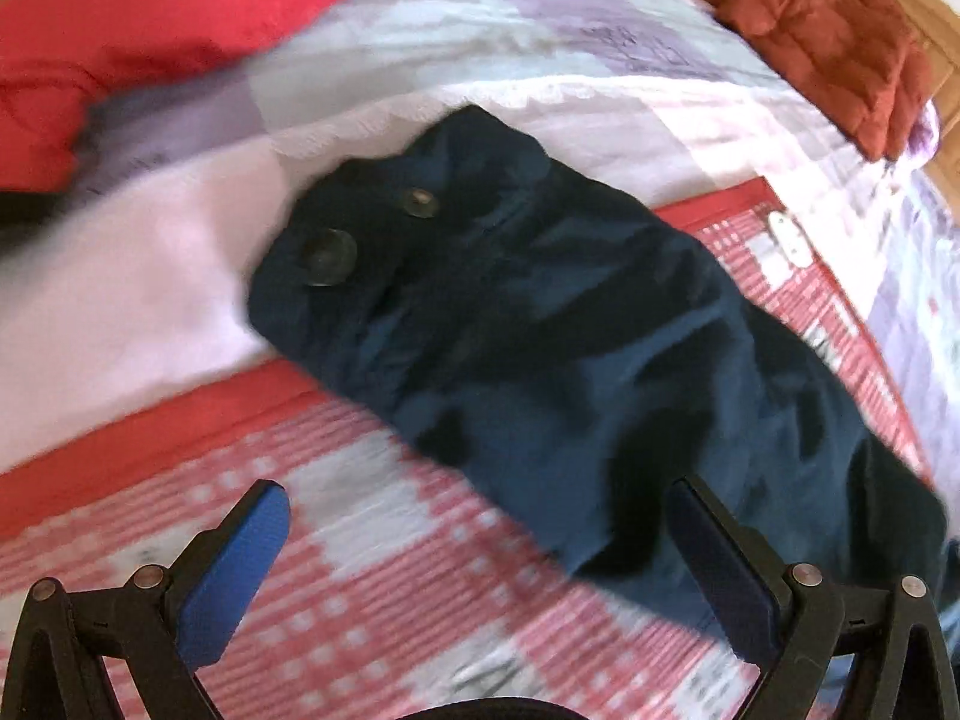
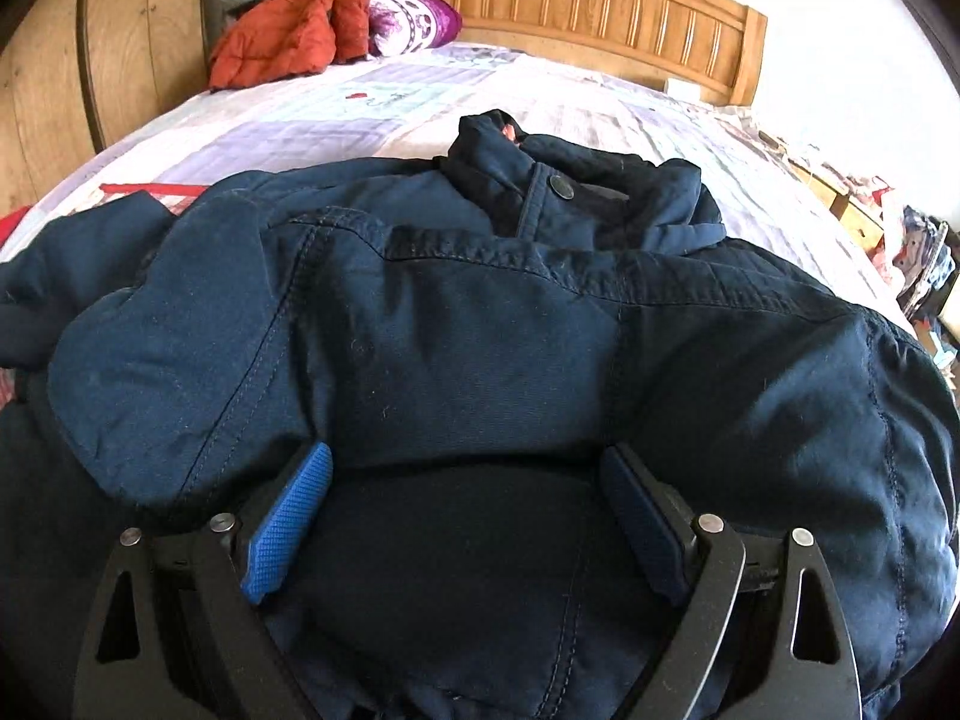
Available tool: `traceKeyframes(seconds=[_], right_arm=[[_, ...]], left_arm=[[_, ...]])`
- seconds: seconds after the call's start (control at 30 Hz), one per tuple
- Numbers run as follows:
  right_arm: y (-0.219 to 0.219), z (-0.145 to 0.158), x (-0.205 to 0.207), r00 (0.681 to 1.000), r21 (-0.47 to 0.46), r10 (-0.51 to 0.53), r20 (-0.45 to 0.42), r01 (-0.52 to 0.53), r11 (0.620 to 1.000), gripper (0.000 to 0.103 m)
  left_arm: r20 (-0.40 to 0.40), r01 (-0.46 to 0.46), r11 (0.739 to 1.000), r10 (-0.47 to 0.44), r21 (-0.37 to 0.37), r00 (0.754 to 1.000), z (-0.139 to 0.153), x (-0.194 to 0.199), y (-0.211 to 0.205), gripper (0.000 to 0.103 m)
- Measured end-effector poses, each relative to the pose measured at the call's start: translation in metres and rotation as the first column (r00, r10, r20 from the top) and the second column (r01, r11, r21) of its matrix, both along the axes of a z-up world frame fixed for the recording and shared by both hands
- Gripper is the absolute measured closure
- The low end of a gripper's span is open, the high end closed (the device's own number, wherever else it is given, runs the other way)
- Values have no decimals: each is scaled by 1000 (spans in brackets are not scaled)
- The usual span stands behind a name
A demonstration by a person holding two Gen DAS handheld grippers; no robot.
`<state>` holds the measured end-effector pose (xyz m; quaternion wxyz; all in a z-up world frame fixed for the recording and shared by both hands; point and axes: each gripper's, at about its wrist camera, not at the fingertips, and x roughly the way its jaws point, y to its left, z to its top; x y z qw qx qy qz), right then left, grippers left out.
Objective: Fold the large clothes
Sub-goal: 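Grasp the other sleeve cuff with the left tool and lift it, then lay the held sleeve across the jacket front and open the left tool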
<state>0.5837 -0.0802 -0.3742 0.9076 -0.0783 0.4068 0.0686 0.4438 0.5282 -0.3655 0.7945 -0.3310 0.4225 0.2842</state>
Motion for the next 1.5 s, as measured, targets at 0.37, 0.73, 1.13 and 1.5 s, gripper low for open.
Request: traceKeyframes(seconds=[0.37,0.73,1.13,1.5], right_arm=[[-2,-4,4,1000,13,-2,-1,2,1000,9],[-3,-4,6,1000,17,-4,-4,4,1000,8],[-1,24,17,992,-21,25,-121,-28,999,9],[-159,83,-92,997,20,-65,35,65,998,9]], left_arm=[[205,-69,972,117,-224,972,-10,38,26,70],[260,145,974,-188,176,947,103,53,-39,90],[343,578,714,-698,394,628,257,96,-274,91],[223,842,377,-924,385,312,192,101,-543,92]])
